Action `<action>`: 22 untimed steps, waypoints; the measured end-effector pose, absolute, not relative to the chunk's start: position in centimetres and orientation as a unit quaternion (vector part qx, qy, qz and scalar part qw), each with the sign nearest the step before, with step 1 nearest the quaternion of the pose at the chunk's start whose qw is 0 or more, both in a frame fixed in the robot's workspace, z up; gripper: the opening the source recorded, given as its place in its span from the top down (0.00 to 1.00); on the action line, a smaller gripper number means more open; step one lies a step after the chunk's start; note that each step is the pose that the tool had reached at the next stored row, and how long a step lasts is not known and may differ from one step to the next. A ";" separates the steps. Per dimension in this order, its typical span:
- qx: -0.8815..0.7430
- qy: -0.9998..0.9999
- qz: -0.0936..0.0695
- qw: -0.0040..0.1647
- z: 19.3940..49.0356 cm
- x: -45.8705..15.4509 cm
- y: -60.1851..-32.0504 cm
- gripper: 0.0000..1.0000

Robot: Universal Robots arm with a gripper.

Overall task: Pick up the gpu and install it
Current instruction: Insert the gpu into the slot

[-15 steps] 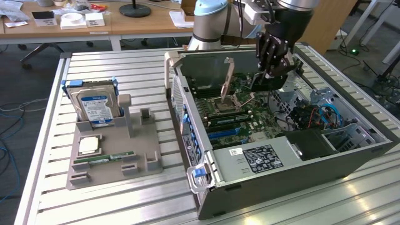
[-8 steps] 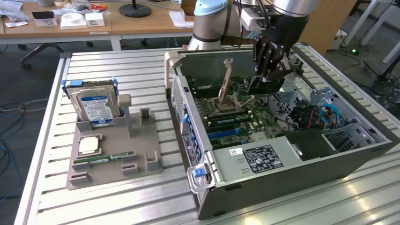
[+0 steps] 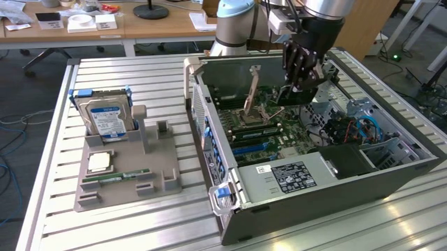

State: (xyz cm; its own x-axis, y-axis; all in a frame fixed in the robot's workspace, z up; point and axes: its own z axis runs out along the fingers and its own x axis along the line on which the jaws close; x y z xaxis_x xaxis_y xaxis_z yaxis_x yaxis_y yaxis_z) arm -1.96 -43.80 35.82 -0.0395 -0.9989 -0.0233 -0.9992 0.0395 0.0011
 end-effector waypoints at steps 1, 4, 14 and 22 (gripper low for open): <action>-0.693 0.721 0.008 0.008 35.7 -2.0 -43.8 0.74; -0.693 0.721 0.008 0.008 35.3 -2.0 -43.8 0.74; -0.693 0.721 0.008 0.008 34.8 -2.0 -43.8 0.74; -0.693 0.721 0.008 0.008 34.5 -2.0 -43.8 0.74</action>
State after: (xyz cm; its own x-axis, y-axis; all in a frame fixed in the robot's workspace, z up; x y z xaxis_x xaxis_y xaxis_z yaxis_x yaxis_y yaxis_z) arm -2.03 -43.81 34.48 -0.0395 -0.9990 -0.0228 -0.9992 0.0395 0.0013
